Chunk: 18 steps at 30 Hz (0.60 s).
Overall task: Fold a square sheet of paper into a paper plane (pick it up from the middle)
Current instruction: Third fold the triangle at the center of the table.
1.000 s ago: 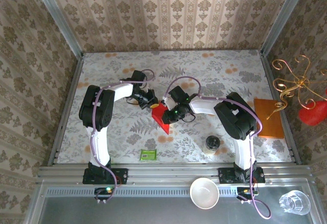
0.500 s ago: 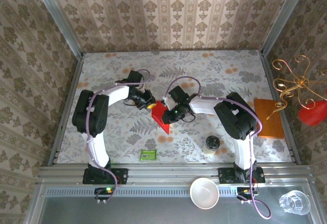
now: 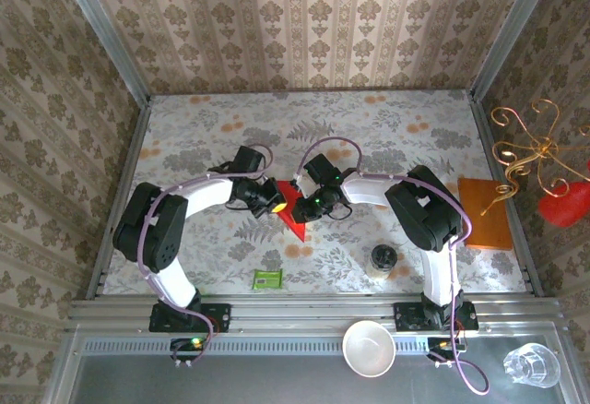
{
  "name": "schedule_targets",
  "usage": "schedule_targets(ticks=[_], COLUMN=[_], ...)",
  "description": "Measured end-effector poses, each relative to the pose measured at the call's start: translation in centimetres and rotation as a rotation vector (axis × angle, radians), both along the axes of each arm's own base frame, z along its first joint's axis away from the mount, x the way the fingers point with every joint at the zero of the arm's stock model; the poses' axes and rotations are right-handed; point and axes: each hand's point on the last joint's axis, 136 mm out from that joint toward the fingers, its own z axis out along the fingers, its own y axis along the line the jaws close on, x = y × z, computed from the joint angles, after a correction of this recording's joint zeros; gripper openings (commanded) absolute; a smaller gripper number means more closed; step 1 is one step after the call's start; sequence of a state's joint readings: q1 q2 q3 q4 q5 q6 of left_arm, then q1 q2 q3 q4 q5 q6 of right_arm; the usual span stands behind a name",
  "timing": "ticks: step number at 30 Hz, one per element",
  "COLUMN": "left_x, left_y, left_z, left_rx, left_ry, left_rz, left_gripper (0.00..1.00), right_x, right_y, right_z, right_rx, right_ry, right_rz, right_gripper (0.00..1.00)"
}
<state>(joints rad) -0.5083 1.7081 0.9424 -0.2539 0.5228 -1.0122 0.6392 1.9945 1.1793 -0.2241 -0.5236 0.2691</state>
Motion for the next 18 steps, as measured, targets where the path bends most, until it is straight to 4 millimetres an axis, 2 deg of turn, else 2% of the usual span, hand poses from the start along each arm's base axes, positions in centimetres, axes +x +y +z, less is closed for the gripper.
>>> schedule_targets(ticks=[7,18], left_x=[-0.3,-1.2], left_y=[-1.0,0.0], left_z=[-0.5,-2.3], left_rx=[-0.009,0.031], left_ry=[0.015,0.054], left_rz=[0.009,0.033], left_gripper=[0.04,0.03], right_x=[0.0,0.0], right_y=[0.0,0.0], right_z=[0.0,0.0], right_rx=[0.000,0.000], right_ry=[0.000,0.001], right_rz=[0.000,-0.001], right_gripper=[0.10,0.10])
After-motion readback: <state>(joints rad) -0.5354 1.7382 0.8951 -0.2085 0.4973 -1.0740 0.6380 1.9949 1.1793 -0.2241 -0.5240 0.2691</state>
